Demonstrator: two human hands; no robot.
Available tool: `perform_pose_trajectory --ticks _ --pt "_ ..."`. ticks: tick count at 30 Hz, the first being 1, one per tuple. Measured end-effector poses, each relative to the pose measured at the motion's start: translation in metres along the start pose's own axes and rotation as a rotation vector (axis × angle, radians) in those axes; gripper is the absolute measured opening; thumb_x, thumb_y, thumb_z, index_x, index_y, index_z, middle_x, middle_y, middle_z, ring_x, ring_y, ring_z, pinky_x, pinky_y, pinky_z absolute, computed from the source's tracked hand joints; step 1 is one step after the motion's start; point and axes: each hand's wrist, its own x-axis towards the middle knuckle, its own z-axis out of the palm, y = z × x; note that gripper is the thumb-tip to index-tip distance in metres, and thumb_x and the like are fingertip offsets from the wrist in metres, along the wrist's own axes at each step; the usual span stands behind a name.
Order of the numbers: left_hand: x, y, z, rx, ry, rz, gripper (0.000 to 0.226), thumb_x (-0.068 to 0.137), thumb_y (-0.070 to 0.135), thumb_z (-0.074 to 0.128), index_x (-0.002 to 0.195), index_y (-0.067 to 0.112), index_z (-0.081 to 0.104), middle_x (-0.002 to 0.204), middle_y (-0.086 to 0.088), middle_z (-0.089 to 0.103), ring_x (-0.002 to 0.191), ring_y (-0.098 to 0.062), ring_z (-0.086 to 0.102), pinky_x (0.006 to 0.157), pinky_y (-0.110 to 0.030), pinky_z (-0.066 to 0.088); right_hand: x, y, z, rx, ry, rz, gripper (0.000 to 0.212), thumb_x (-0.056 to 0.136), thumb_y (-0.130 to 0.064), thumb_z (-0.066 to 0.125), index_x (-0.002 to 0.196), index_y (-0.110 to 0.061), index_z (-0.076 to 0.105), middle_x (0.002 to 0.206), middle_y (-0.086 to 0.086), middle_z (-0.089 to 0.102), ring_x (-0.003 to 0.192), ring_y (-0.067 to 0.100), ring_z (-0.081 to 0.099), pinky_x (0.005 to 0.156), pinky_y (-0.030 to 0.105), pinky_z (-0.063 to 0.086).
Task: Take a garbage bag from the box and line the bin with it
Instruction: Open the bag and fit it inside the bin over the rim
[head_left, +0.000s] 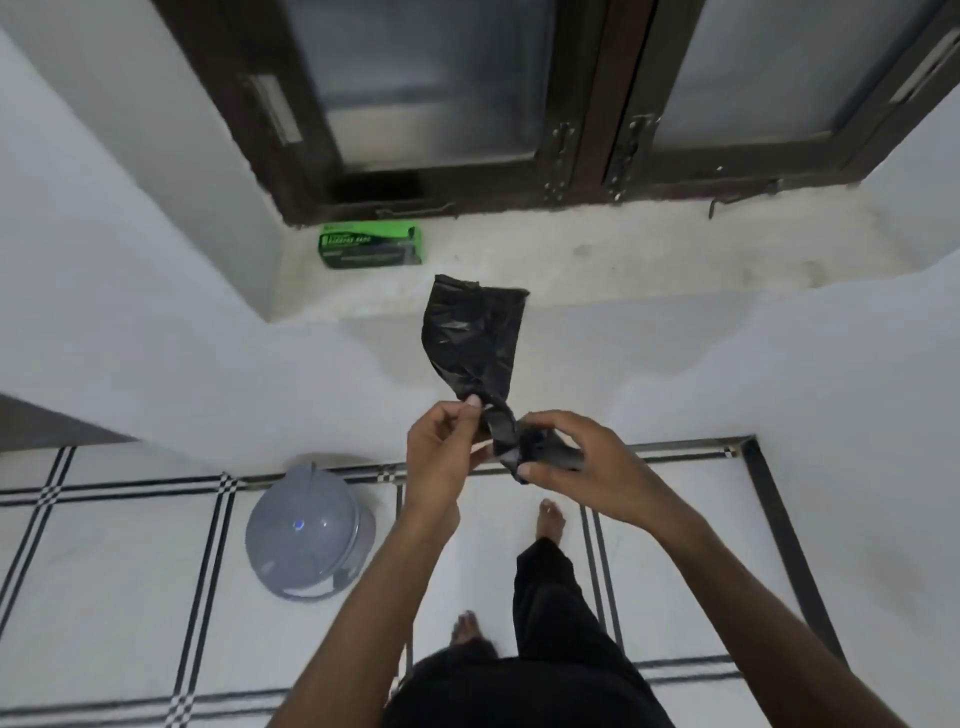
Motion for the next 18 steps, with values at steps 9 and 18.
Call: perform_pose_trajectory --ticks 9,18 --pt "-0.061 -0.023 -0.085 -0.224 0.183 -0.070 0.027 0.103 0.031 0.051 0.096 0.005 0.055 0.092 -0.011 0.067 0.073 -0.018 0.069 0.057 -0.022 0.056 -0.051 -0.005 0.097 0.133 -0.154 0.010 0.011 0.094 -0.017 0.066 0.090 -0.011 0.059 0.066 -0.018 0.064 0.069 -0.001 0.062 0.081 0.032 0.050" --pt "-0.165 -0.063 -0.130 0.303 -0.040 -0.100 0.056 0.083 0.051 0.072 0.127 0.020 0.059 0.114 -0.002 0.071 0.097 -0.015 0.073 0.081 -0.030 0.061 -0.089 -0.023 0.130 0.570 0.002 0.117 0.019 0.096 -0.011 0.064 0.103 0.005 0.060 0.088 0.022 0.073 0.072 0.025 0.070 0.067 0.031 0.060"
